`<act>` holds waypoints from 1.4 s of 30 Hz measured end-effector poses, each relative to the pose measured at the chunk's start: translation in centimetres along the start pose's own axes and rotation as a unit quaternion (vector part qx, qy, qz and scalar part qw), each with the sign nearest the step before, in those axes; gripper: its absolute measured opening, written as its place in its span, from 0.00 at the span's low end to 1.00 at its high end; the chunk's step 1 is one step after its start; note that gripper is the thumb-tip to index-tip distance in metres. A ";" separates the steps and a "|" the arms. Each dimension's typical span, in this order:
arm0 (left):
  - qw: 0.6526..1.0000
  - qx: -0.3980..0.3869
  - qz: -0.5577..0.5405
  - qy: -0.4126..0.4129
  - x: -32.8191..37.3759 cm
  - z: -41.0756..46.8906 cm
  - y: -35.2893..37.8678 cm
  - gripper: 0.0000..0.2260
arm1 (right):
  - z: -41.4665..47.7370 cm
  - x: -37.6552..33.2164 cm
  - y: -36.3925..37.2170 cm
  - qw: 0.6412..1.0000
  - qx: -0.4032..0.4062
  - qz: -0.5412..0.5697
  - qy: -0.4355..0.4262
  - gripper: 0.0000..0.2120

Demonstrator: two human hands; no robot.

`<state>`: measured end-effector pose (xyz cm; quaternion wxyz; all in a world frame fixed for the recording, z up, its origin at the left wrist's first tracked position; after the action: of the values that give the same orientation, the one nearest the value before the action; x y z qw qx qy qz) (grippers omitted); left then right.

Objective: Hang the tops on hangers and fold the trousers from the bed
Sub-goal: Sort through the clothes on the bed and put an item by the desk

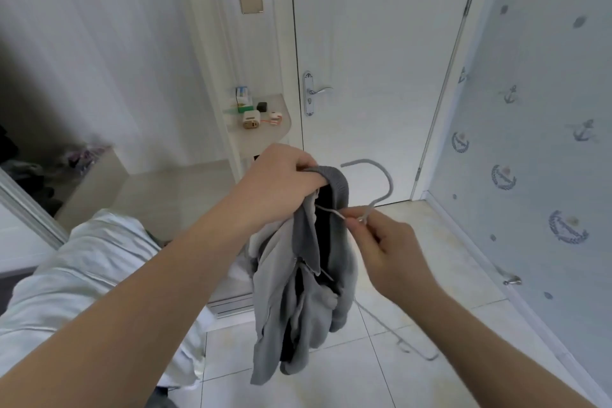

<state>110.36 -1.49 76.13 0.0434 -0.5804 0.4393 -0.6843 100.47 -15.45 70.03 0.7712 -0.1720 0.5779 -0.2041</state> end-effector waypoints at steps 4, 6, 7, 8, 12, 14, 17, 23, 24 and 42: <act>0.999 -0.001 0.025 -0.043 -1.6 -1.1 -0.4 0.09 | -0.6 1.3 -0.9 0.994 0.067 0.086 -0.007 0.10; 0.998 0.036 0.040 -0.039 -1.9 -1.6 -0.9 0.09 | -0.8 1.2 -1.8 0.993 0.082 0.078 -0.024 0.09; 0.997 0.058 0.049 -0.028 -1.6 -1.8 -1.0 0.09 | -0.8 1.0 -1.7 0.994 0.085 0.066 -0.032 0.08; 0.995 0.075 0.059 -0.011 -1.1 -2.0 -1.0 0.10 | -0.8 1.1 -1.1 0.994 0.083 0.054 -0.036 0.08; 0.998 0.053 -0.001 0.020 -0.5 -2.2 0.5 0.10 | 0.0 2.2 3.1 0.997 0.016 0.072 -0.011 0.09; 1.000 0.003 -0.010 -0.013 -1.4 -2.2 1.5 0.08 | -0.1 2.4 3.3 0.994 0.011 0.101 -0.026 0.08; 0.999 -0.042 -0.016 -0.015 -1.7 -2.8 3.2 0.07 | -0.8 2.7 3.6 0.991 0.017 0.121 -0.045 0.08; 0.994 -0.108 0.018 0.012 -1.4 -3.6 5.9 0.07 | -1.3 3.7 5.2 0.982 0.005 0.191 -0.009 0.09; 0.993 -0.080 0.076 0.045 -1.1 -3.9 5.2 0.09 | -1.2 3.3 4.7 0.981 0.004 0.193 -0.021 0.10; 0.963 0.031 0.262 0.053 -5.5 -4.8 1.9 0.15 | -0.6 2.7 -0.9 0.989 0.116 -0.027 -0.082 0.08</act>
<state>107.27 3.15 71.01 0.2153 -0.4067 0.5563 -0.6919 100.42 -17.59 68.09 0.8251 -0.1129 0.4800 -0.2758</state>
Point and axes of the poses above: each hand's wrist, its own z-axis towards the middle knuckle, its own y-axis out of the palm, x = y × z, the point moved 9 cm from there along z, towards the middle knuckle, and after that the axes turned 14 degrees about -x, right-handed, at the moved point
